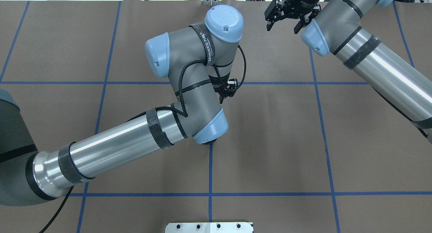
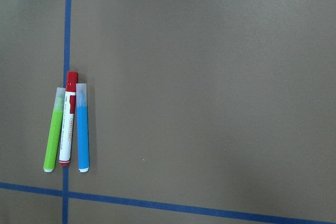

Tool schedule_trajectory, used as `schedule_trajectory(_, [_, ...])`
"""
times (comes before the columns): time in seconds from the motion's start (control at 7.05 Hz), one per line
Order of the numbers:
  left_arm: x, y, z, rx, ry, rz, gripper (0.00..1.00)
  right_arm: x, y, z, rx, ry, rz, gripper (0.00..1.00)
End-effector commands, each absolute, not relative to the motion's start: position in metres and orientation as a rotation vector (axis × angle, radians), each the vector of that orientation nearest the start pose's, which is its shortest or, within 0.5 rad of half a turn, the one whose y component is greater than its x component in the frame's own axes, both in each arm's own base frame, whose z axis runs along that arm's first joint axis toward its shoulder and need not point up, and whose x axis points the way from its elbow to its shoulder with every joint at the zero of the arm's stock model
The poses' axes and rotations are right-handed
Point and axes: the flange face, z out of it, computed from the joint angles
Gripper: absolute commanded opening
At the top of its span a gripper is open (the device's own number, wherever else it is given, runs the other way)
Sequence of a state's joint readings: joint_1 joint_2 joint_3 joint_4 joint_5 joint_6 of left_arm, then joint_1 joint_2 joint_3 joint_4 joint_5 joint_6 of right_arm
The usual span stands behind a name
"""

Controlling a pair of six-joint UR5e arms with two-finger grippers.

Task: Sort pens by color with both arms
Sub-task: 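Lower the left gripper into the pen cup and grasp the yellow highlighter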

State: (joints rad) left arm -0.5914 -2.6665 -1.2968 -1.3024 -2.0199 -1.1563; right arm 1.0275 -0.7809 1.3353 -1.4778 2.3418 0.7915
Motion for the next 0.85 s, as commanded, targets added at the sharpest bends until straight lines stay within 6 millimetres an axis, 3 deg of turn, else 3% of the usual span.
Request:
schedule_trajectory(0.0, [0.5956,-0.5078,0.0978,-0.122,0.682,-0.042,0.49,-0.3378,-0.6814,0.2558,0.02,-0.957,-0.019,0.99])
schedule_trajectory(0.71, [0.5929,-0.5057,0.0946,-0.135,0.665,-0.045,0.49,-0.3386,-0.6807,0.2583,0.018,-0.955,-0.019,0.99])
